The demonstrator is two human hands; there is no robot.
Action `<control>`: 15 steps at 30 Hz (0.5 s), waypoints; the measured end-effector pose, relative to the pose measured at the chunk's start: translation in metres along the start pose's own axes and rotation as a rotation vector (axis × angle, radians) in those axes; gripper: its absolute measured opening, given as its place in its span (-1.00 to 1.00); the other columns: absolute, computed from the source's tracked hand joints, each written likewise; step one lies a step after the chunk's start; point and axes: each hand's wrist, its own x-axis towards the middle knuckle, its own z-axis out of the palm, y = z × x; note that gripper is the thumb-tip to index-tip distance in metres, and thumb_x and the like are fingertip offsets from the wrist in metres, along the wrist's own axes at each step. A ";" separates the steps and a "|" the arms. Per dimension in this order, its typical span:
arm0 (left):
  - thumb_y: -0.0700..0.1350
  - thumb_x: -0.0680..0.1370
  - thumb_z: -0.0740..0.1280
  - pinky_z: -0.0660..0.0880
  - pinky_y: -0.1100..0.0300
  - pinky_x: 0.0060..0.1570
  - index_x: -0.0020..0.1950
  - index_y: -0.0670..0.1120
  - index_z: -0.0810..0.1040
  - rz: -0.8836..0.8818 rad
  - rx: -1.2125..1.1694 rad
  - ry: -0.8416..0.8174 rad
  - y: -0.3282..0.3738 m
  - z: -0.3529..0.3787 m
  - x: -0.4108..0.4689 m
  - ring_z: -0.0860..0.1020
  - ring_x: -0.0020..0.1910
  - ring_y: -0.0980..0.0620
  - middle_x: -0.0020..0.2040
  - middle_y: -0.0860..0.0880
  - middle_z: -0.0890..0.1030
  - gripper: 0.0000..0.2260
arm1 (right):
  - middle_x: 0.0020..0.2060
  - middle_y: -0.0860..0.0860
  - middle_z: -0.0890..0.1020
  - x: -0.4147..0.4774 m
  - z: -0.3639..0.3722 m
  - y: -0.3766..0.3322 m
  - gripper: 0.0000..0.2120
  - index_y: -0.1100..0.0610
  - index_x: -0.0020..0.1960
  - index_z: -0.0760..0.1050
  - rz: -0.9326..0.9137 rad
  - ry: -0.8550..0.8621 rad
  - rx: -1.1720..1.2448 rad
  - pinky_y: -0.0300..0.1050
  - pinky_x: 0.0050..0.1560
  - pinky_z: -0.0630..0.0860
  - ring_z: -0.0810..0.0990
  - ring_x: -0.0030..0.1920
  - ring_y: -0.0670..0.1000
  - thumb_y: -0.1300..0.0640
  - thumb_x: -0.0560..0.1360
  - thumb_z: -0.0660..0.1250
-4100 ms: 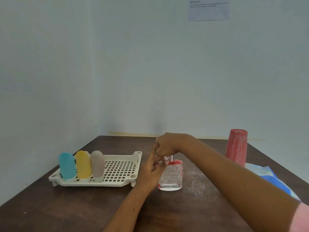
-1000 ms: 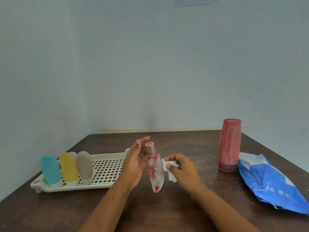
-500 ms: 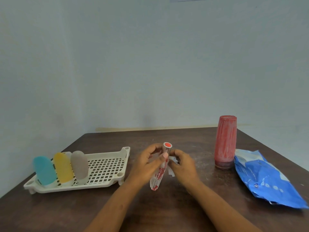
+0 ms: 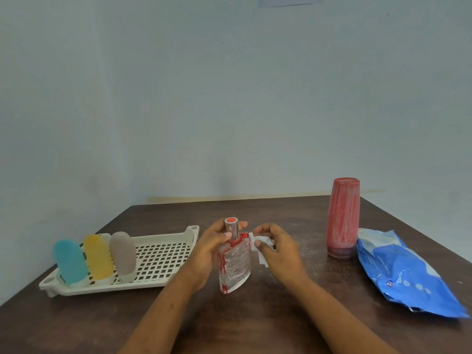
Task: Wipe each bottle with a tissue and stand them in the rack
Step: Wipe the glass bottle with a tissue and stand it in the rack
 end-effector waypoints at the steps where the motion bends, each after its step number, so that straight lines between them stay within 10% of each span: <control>1: -0.06 0.41 0.30 0.53 0.12 0.09 0.15 -0.12 0.53 0.014 0.028 -0.012 -0.001 0.001 0.000 0.60 0.14 -0.07 0.18 -0.06 0.64 -0.66 | -0.13 -0.20 0.56 0.000 0.000 0.000 -0.80 -0.07 -0.04 0.47 -0.005 0.007 -0.022 -0.40 -0.26 0.50 0.57 -0.13 -0.19 0.23 0.50 0.33; 15: -0.05 0.35 0.55 0.54 0.32 -0.01 0.21 0.10 0.48 -0.036 0.213 -0.056 -0.002 0.007 -0.004 0.60 0.11 0.21 0.09 0.20 0.64 -0.53 | -0.09 -0.17 0.56 -0.002 -0.005 -0.015 -0.86 -0.02 -0.01 0.51 -0.142 0.216 0.000 -0.28 -0.13 0.54 0.56 -0.07 -0.16 0.18 0.48 0.37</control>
